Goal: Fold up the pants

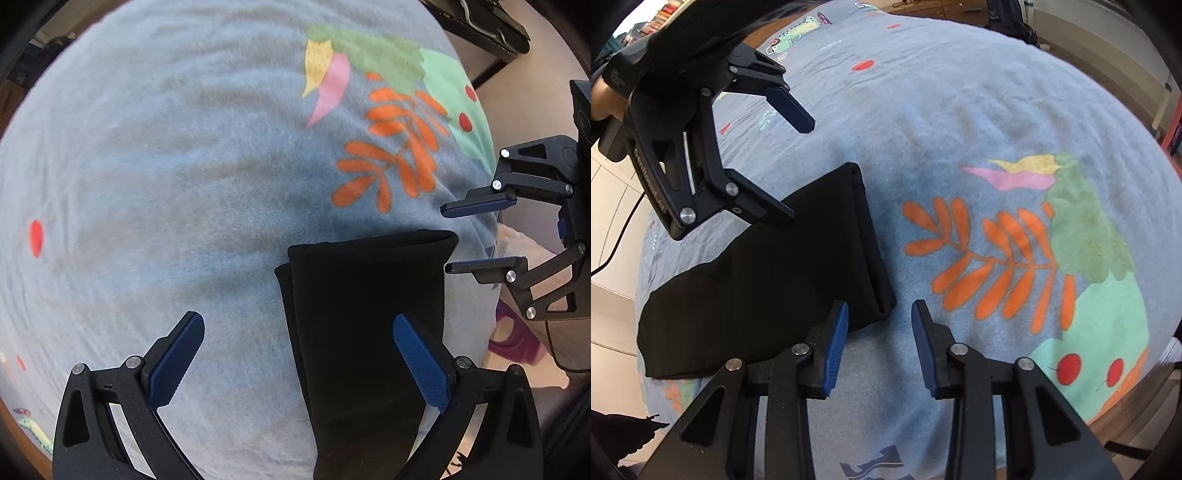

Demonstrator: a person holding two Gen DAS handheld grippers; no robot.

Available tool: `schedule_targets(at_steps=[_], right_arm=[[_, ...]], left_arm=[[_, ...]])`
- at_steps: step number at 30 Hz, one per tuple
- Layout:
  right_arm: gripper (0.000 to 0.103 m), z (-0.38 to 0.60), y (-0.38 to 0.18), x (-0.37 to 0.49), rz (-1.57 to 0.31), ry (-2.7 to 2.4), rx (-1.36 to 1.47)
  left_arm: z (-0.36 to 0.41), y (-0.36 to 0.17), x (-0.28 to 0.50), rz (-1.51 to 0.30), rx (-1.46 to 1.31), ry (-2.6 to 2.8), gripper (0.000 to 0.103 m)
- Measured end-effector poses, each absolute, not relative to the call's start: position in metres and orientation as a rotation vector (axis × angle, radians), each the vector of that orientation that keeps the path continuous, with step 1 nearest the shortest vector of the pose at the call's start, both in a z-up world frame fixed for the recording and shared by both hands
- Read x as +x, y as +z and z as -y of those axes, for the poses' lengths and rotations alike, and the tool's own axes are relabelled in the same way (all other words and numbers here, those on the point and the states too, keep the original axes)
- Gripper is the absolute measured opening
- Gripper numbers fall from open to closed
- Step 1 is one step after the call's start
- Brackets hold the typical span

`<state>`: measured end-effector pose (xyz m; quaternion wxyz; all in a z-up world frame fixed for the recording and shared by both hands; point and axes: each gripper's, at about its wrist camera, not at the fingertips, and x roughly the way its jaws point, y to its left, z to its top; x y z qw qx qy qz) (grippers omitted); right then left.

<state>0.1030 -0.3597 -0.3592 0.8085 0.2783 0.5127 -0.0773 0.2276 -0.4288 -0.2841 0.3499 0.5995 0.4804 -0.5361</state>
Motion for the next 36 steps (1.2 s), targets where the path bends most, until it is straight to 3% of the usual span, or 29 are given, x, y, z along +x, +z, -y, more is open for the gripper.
schedule_targets(at_steps=[4,8,16,23,25,28,36], right_arm=[[0.012,0.36,-0.37,0.108,-1.11,-0.154,0.603],[0.012,0.363,-0.377,0.11,-1.11,-0.147,0.628],[0.011,0.36,-0.383,0.117,-1.123,-0.128,0.621],[0.01,0.354,-0.39,0.122,-1.15,-0.128,0.614],[0.003,0.352,-0.392,0.125,-1.158,-0.13,0.618],[0.0,0.347,-0.393,0.129,-1.176,-0.141,0.6],[0.0,0.332,-0.388,0.151,-1.24,-0.226,0.584]], left_arm=[[0.434,-0.305,0.23,-1.301,1.596,-1.381,0.098],[0.438,-0.322,0.231,-1.341,1.624,-1.368,0.088],[0.44,-0.341,0.232,-1.384,1.63,-1.361,0.079],[0.443,-0.36,0.227,-1.388,1.64,-1.349,0.079],[0.444,-0.367,0.224,-1.385,1.647,-1.347,0.079],[0.445,-0.373,0.22,-1.383,1.664,-1.339,0.079],[0.451,-0.379,0.22,-1.405,1.669,-1.315,0.076]])
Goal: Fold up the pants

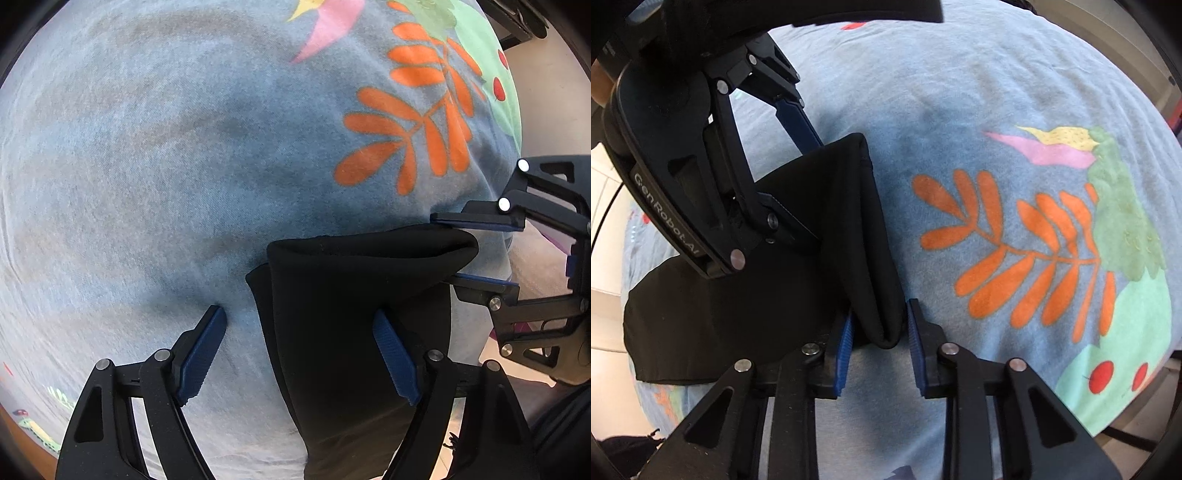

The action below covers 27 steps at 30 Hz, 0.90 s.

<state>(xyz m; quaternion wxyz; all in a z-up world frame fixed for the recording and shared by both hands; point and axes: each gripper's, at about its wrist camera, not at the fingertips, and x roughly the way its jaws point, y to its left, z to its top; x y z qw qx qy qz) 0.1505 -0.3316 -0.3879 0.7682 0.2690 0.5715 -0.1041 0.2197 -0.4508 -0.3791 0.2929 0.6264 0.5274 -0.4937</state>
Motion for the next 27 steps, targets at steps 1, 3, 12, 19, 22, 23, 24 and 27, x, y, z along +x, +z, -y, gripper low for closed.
schedule_targets(at_steps=[1,3,12,19,22,23,24,27], right_arm=[[0.0,0.33,-0.388,0.154,-1.247,-0.239,0.59],[0.0,0.328,-0.387,0.159,-1.259,-0.268,0.608],[0.0,0.326,-0.383,0.165,-1.252,-0.314,0.63],[0.0,0.328,-0.37,0.153,-1.212,-0.336,0.645],[0.0,0.325,-0.363,0.15,-1.188,-0.353,0.644],[0.0,0.321,-0.359,0.146,-1.183,-0.357,0.641],[0.0,0.319,-0.356,0.144,-1.178,-0.364,0.637],[0.0,0.315,-0.348,0.139,-1.158,-0.379,0.629]], left_arm=[[0.451,-0.379,0.22,-1.408,1.668,-1.315,0.076],[0.45,-0.378,0.222,-1.405,1.668,-1.315,0.076],[0.435,-0.374,0.225,-1.393,1.662,-1.363,0.068],[0.429,-0.361,0.217,-1.383,1.687,-1.452,0.041],[0.427,-0.357,0.217,-1.38,1.675,-1.469,0.039],[0.425,-0.355,0.219,-1.385,1.66,-1.478,0.038],[0.424,-0.351,0.219,-1.387,1.648,-1.484,0.037],[0.42,-0.341,0.226,-1.402,1.603,-1.51,0.032]])
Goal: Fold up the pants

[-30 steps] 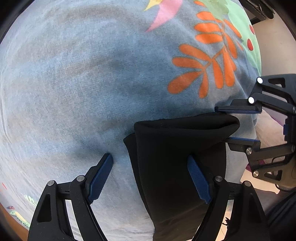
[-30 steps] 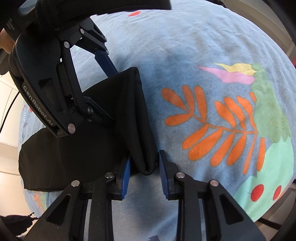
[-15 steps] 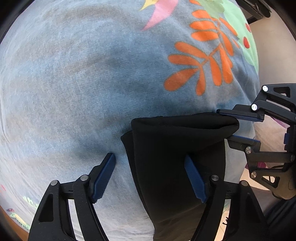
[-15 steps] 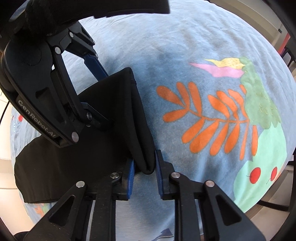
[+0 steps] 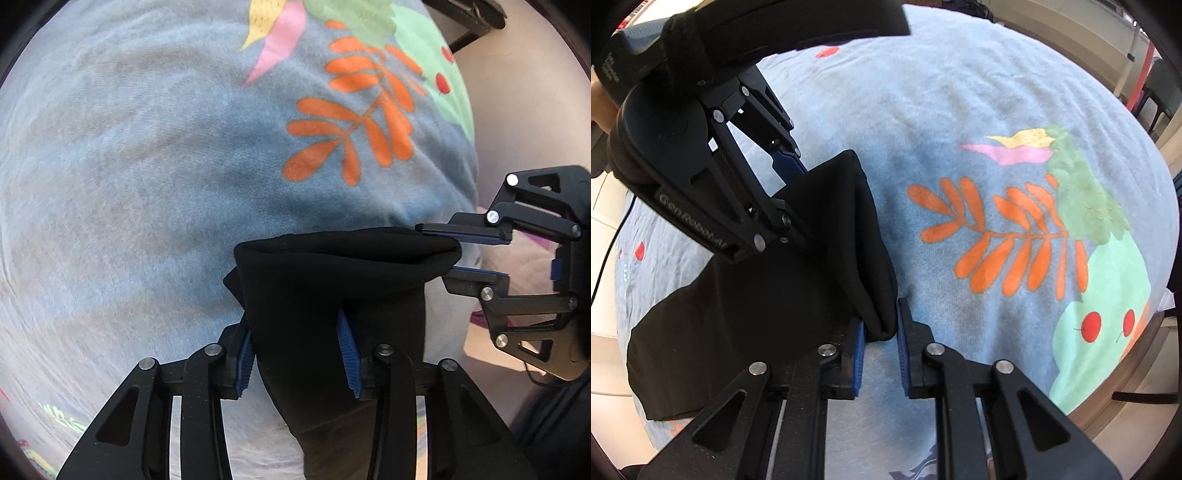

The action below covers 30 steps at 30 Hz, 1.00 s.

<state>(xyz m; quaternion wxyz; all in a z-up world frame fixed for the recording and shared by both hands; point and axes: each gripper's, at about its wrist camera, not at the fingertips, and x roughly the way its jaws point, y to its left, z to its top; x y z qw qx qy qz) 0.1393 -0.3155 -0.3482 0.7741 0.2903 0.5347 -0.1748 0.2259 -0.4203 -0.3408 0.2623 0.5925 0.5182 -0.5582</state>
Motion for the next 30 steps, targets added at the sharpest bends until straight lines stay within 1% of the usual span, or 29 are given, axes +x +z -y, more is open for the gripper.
schedule_targets(at_steps=[4,10,15,21,24,30], right_arm=[[0.0,0.301,-0.333,0.124,-1.14,-0.392,0.616],[0.0,0.289,-0.318,0.12,-1.12,-0.401,0.569],[0.0,0.273,-0.305,0.115,-1.092,-0.404,0.517],[0.0,0.259,-0.294,0.11,-1.069,-0.395,0.468],[0.0,0.246,-0.277,0.111,-1.068,-0.382,0.417],[0.0,0.22,-0.258,0.116,-1.067,-0.35,0.329]], left_arm=[[0.415,-0.33,0.233,-1.416,1.566,-1.531,0.029],[0.408,-0.317,0.229,-1.389,1.561,-1.552,0.029],[0.395,-0.298,0.22,-1.351,1.528,-1.586,0.029],[0.378,-0.289,0.22,-1.301,1.463,-1.621,0.029],[0.365,-0.282,0.22,-1.271,1.419,-1.643,0.029],[0.335,-0.254,0.22,-1.196,1.338,-1.685,0.029]])
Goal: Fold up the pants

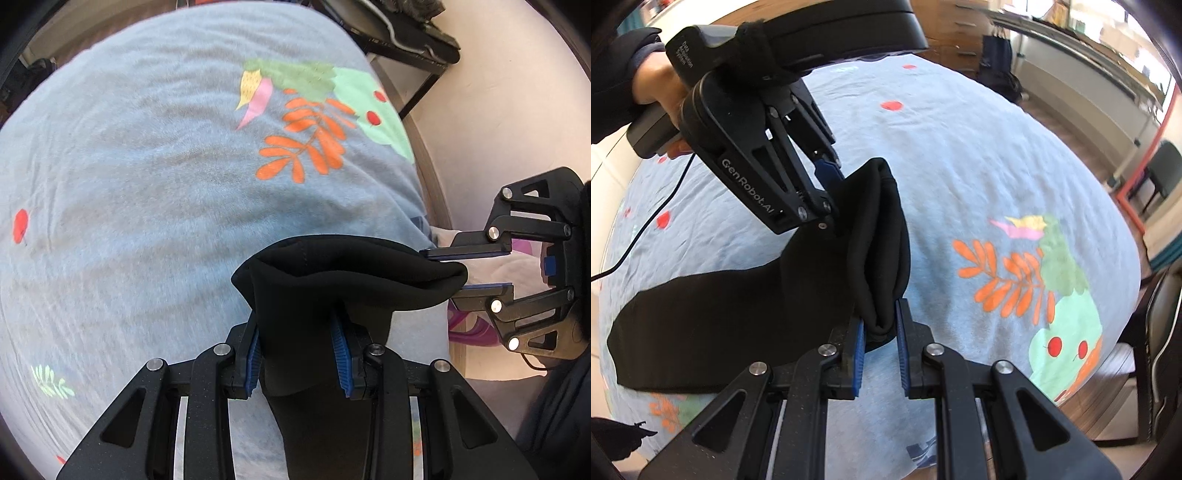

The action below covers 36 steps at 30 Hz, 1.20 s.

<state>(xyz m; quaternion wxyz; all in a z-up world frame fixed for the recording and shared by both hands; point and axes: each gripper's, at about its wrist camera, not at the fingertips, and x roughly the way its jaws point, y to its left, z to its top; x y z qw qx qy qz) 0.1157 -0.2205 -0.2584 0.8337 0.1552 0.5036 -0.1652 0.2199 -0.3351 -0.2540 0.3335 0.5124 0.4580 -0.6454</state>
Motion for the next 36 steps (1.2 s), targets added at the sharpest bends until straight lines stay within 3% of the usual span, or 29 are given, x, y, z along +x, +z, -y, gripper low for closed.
schedule_targets(at_steps=[15,21,30,36], right_arm=[[0.0,0.125,-0.229,0.127,-1.052,-0.144,0.198],[0.0,0.068,-0.249,0.147,-1.087,-0.011,0.173],[0.0,0.007,-0.321,0.171,-1.215,0.084,0.135],[0.0,-0.007,-0.345,0.181,-1.261,0.089,0.09]], left_arm=[[0.222,-0.219,0.223,-1.138,1.111,-1.637,0.029],[0.161,-0.242,0.228,-1.191,1.105,-1.523,0.029],[0.086,-0.318,0.238,-1.397,1.082,-1.311,0.029],[0.071,-0.33,0.238,-1.418,0.984,-1.258,0.029]])
